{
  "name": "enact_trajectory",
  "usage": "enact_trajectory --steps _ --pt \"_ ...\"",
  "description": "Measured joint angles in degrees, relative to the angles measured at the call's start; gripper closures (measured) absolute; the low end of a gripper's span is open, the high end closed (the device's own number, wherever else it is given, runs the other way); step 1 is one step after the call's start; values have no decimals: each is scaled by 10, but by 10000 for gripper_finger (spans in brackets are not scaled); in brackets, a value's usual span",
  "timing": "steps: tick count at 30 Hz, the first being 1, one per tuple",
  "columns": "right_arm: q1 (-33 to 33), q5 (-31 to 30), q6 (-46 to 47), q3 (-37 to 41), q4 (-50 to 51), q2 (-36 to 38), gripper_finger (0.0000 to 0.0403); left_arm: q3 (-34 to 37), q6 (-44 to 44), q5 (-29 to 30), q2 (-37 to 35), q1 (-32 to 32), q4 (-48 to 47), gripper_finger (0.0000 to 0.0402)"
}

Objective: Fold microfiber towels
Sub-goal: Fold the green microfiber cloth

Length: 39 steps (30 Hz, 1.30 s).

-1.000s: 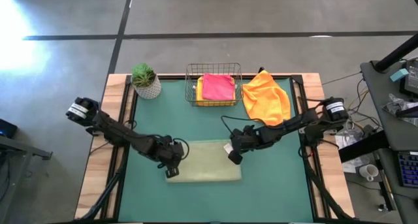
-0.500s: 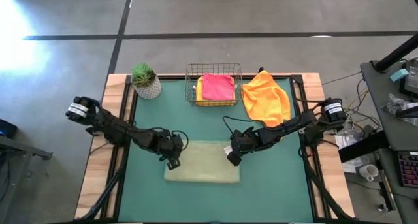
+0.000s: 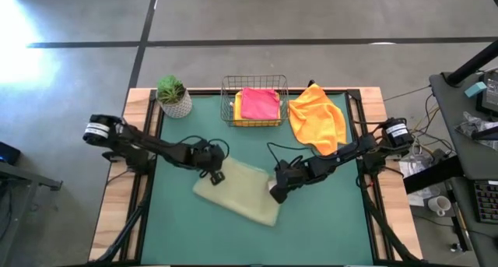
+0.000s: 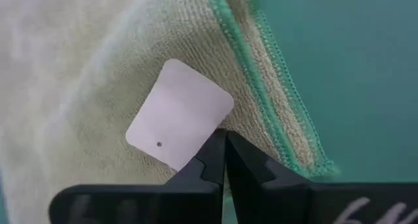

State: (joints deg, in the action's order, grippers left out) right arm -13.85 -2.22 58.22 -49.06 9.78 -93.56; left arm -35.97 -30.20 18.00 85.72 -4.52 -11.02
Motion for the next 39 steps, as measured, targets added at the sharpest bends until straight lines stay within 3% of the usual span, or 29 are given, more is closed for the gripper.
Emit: enact_trajectory --steps 7,14,18,25,39 --pt "0 23 3 0 -32 10 394 -16 54 -31 30 57 18 401" --pt "0 -7 -28 1 -24 84 394 -49 66 -77 -19 56 15 401" --pt "0 -60 -51 0 4 143 394 -69 66 -114 -38 32 15 402" --pt "0 -110 -83 0 18 222 394 -105 66 -118 -30 -52 26 402" --pt "-2 -113 -115 0 24 225 394 -208 36 -117 97 -141 65 402"
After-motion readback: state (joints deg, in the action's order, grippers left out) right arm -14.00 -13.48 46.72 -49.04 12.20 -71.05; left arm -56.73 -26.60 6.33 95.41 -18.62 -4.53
